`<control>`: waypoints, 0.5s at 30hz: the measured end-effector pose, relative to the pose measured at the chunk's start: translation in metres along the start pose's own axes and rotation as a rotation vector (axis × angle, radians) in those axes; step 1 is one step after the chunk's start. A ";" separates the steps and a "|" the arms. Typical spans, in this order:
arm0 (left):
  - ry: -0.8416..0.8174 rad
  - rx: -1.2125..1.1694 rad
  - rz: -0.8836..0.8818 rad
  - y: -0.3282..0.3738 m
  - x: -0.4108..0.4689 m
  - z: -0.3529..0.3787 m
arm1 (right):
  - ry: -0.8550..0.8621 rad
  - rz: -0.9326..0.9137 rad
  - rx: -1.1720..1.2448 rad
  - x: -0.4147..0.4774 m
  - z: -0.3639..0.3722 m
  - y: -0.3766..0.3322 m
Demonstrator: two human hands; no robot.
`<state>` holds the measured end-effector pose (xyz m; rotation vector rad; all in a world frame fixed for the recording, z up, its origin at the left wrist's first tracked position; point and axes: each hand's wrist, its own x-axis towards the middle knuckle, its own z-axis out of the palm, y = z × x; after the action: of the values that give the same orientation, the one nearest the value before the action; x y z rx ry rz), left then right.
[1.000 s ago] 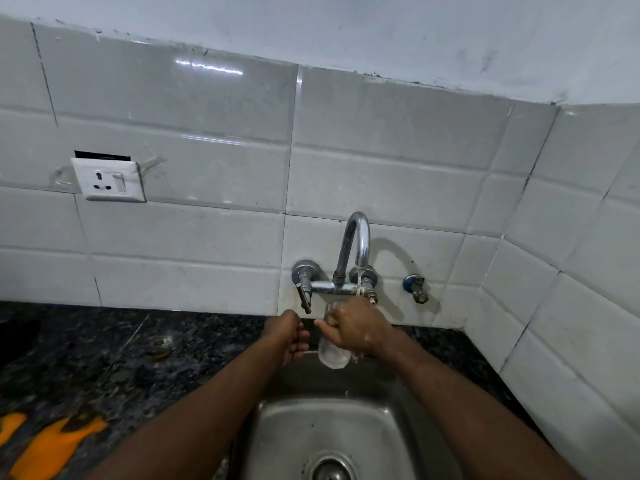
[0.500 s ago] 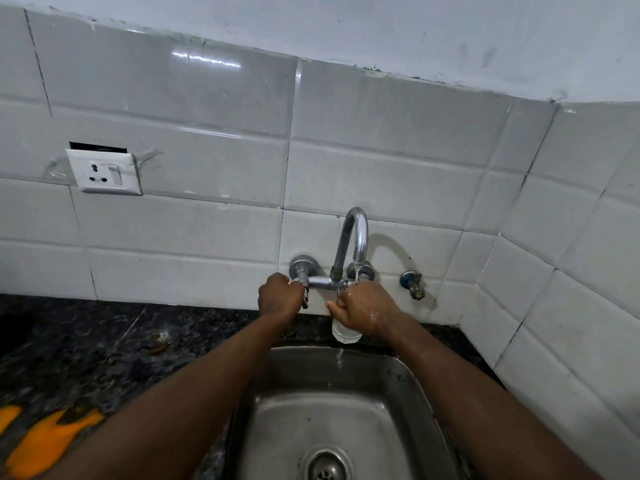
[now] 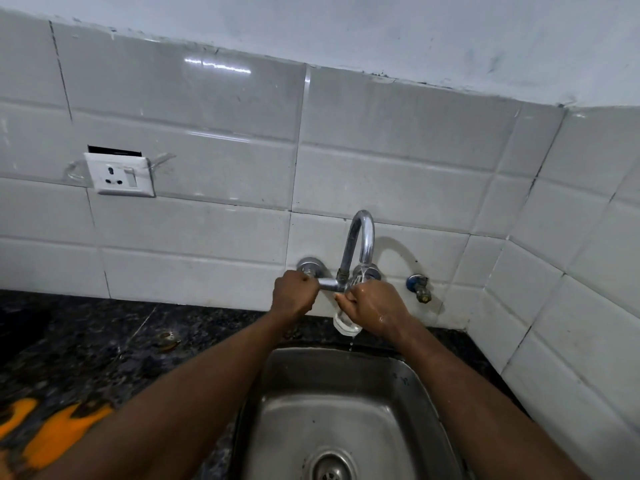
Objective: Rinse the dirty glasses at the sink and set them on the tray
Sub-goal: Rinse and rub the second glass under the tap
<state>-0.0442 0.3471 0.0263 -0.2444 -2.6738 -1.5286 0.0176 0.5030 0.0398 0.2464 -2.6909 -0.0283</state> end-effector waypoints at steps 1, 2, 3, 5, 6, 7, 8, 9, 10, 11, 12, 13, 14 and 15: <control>0.100 -0.098 -0.106 -0.003 -0.007 0.003 | 0.064 0.018 0.041 -0.002 0.001 -0.001; 0.181 -0.204 -0.222 -0.006 -0.014 0.009 | 0.132 0.056 0.110 -0.005 0.002 -0.002; 0.200 -0.358 -0.352 -0.009 -0.020 0.015 | 0.181 0.126 0.221 -0.008 0.006 -0.004; -0.075 -0.864 -0.602 -0.006 -0.032 0.028 | 0.250 0.301 0.534 -0.014 0.011 -0.012; -0.228 -1.015 -0.660 -0.003 -0.038 0.032 | 0.278 0.400 0.678 -0.017 0.015 -0.016; -0.317 -1.074 -0.651 -0.002 -0.040 0.034 | 0.288 0.501 0.821 -0.021 0.018 -0.022; -0.339 -1.045 -0.609 0.000 -0.042 0.035 | 0.279 0.582 0.977 -0.025 0.020 -0.028; -0.306 -0.967 -0.569 0.000 -0.041 0.036 | 0.248 0.647 1.127 -0.029 0.022 -0.033; -0.242 -0.840 -0.522 0.000 -0.038 0.036 | 0.197 0.709 1.238 -0.033 0.022 -0.036; -0.170 -0.690 -0.481 -0.002 -0.034 0.035 | 0.123 0.773 1.298 -0.038 0.024 -0.036; -0.108 -0.524 -0.431 -0.005 -0.029 0.033 | 0.031 0.832 1.328 -0.042 0.028 -0.035; -0.051 -0.335 -0.368 -0.008 -0.022 0.029 | -0.074 0.873 1.336 -0.046 0.033 -0.032; -0.018 -0.141 -0.286 -0.010 -0.018 0.025 | -0.168 0.898 1.337 -0.048 0.038 -0.031; 0.009 0.027 -0.189 -0.007 -0.017 0.020 | -0.231 0.904 1.317 -0.048 0.045 -0.030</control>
<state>-0.0283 0.3588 0.0077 0.0170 -2.7775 -1.5349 0.0465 0.4815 -0.0234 -0.6408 -2.3119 2.0223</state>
